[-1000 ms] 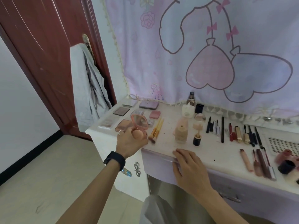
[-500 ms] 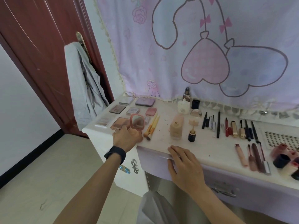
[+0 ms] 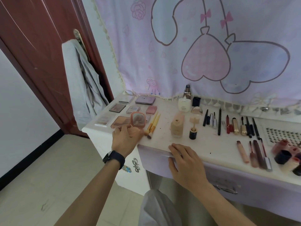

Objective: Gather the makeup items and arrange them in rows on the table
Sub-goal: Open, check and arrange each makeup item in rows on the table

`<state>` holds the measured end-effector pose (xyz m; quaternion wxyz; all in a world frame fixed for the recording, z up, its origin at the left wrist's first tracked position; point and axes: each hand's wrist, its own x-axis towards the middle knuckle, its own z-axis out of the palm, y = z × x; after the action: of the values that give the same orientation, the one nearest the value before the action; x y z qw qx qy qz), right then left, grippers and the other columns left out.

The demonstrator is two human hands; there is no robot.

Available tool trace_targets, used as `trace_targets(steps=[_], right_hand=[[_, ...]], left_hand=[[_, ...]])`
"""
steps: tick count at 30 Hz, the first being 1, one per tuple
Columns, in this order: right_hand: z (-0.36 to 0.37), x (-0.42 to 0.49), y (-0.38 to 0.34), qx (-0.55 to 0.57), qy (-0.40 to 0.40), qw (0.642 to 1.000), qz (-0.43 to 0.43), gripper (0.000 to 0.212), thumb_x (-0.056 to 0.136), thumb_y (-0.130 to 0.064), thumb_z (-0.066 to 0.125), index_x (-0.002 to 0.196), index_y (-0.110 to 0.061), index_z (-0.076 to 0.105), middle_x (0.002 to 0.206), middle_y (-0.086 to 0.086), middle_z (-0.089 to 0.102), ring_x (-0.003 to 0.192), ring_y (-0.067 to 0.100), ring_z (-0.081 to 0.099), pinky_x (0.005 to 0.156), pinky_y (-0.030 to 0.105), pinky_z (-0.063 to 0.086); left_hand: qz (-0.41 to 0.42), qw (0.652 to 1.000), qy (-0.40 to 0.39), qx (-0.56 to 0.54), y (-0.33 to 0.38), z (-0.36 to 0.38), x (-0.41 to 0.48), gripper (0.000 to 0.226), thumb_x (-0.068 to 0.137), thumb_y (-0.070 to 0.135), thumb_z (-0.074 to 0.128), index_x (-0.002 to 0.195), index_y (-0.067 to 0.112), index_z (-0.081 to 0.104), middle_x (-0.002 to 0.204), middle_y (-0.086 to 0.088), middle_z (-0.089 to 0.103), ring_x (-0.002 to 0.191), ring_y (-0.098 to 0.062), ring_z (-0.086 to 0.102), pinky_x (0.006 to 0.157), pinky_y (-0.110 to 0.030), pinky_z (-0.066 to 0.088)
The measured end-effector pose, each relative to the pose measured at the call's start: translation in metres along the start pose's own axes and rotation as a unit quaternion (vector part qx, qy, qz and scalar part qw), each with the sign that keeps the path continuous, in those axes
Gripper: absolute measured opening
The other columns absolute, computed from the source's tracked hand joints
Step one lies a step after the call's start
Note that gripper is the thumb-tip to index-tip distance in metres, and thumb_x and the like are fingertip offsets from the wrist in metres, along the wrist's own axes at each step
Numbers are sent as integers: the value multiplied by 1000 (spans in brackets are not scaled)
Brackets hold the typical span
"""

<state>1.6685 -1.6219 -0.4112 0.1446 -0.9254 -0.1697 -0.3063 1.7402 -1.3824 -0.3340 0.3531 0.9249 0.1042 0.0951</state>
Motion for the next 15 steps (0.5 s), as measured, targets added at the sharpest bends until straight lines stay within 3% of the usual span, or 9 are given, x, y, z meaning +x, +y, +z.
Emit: trace_targets(steps=[6,12,15], right_hand=[[7,19,-6,-22,-21,997,-64,44,95,-40,51,127,-15,68,128,1,69,117,19,64,100,33,52],[24,37,-5,-8,-41,993,-109,44,97,-41,55,133,-17,65,135,-2,66,126,13,60,108,25,42],[27,32,-1,-21,-42,992,-117,50,98,-42,52,139,-15,60,141,-1,62,130,16,56,111,27,38]], left_hand=[[67,996,43,26,26,-24,39,49,90,50,60,128,19,57,132,-14,54,127,-29,44,104,-40,40],[102,981,-77,149,68,-16,90,47,91,53,57,126,20,58,124,-6,63,112,-27,59,91,-35,47],[80,967,-130,203,81,-7,110,39,89,54,56,112,22,62,105,-2,65,102,-26,61,72,-29,42]])
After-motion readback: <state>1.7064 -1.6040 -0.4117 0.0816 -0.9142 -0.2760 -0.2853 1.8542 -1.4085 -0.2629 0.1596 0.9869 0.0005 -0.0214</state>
